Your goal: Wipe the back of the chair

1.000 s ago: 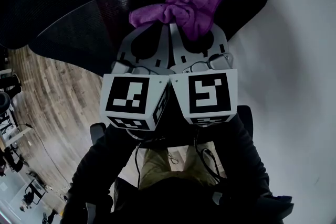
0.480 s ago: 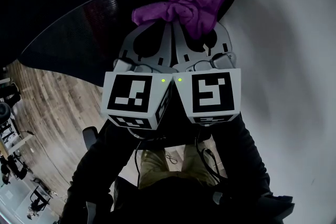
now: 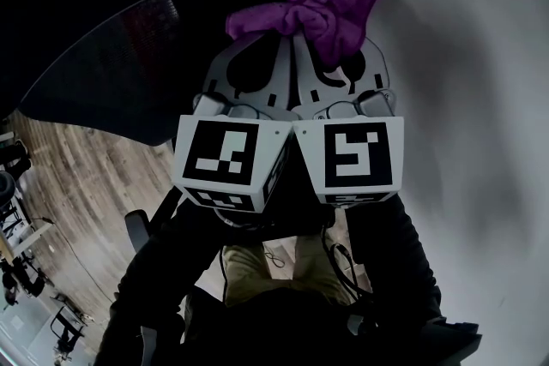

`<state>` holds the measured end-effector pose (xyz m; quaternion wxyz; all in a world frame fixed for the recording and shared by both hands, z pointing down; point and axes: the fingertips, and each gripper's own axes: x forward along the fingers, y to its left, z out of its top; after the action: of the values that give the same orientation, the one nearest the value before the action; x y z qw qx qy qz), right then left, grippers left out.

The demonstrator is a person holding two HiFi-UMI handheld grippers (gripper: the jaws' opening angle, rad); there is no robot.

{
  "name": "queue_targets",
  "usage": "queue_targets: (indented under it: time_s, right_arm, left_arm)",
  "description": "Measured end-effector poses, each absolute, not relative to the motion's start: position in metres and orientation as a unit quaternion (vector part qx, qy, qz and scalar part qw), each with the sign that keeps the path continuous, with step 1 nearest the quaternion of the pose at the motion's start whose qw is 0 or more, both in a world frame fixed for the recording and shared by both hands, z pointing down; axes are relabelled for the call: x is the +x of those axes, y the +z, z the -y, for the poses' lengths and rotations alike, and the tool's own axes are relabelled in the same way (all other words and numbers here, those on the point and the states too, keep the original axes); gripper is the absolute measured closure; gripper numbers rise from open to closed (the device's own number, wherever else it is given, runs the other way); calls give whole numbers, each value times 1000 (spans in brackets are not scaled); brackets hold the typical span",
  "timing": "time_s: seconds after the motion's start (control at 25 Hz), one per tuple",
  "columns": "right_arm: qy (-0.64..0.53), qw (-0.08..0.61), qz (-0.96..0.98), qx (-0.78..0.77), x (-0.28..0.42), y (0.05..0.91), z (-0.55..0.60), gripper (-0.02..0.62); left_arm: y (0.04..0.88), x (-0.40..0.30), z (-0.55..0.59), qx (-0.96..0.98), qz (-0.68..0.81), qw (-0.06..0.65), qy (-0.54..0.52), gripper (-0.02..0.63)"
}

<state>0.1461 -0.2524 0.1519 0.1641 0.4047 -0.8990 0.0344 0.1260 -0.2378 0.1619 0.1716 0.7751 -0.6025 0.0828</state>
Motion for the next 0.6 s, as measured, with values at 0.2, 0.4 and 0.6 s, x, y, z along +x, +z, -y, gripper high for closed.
queue_targets:
  time_s: [0.2, 0.4, 0.6]
  right_arm:
    - [26, 167, 899, 405, 152, 151, 253, 531]
    - [44, 168, 890, 421, 164, 157, 256, 531]
    - [43, 168, 893, 415, 155, 156, 258, 531]
  left_arm:
    - [162, 132, 240, 779, 596, 174, 83, 606]
    - [167, 143, 243, 785, 587, 178, 86, 606]
    - [165, 134, 245, 781, 593, 180, 82, 606]
